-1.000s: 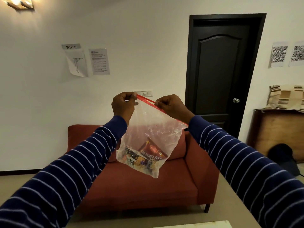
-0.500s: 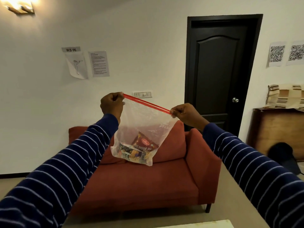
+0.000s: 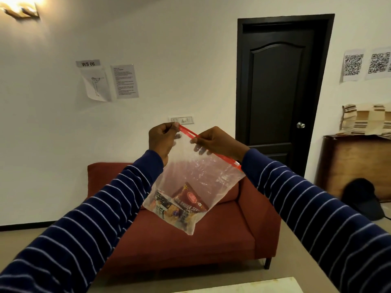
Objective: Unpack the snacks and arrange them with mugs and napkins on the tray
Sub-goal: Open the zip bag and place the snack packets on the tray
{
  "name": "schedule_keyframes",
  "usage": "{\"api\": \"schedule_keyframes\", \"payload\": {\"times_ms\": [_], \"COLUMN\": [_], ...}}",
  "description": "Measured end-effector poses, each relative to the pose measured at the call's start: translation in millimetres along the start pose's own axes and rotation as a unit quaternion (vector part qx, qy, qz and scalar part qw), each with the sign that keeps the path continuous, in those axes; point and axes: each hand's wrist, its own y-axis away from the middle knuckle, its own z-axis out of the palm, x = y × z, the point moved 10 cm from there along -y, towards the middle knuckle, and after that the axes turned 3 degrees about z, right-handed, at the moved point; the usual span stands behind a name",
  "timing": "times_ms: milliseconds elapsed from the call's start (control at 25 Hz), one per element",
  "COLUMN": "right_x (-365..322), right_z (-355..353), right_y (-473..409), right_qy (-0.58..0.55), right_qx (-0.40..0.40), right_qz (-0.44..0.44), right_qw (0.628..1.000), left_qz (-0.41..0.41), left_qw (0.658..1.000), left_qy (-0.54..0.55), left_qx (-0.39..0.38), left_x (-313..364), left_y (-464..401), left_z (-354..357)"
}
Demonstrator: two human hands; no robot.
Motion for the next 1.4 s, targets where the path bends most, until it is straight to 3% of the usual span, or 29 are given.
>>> {"api": "schedule_keyframes", "payload": {"times_ms": [160,360,560,880,1200,1280,1400], "right_x": [7.1,20.8,16.9,22.3,4.3,3.8,12.2], "right_z": [9.7,32.4,27.1,25.6,26.9,31.5,39.6], "right_y": [1.4,9.8,9.6,10.4,5.8,7.3,15.2], "right_qy": [-0.091,-0.208,-0.138,-0.138,-0.068,-0.082,-0.178], "right_qx": [-0.042,-0.105,-0.082,-0.030,0.015,-0.003,-0.041], "right_qz": [0.074,0.191,0.167,0.151,0.108,0.121,0.214], "right_qw": [0.992,0.953,0.973,0.978,0.992,0.989,0.960], "left_qz": [-0.013,-0.051,-0.102,-0.056,-0.029,-0.031,-0.026], "left_qw": [1.000,0.998,0.994,0.998,0.999,0.999,0.999], "left_qy": [-0.004,-0.016,0.023,-0.011,-0.035,-0.033,-0.038], "left_qx": [0.003,-0.015,-0.020,-0.012,-0.016,-0.015,-0.028], "left_x": [-8.2,-25.2,-39.9,-30.5,-26.1,-26.5,-25.8], "left_y": [4.5,9.4,16.5,20.1,25.9,27.3,29.1], "left_z": [-5.3,-8.8,-9.6,-9.8,-13.2,-14.9,-13.6]}}
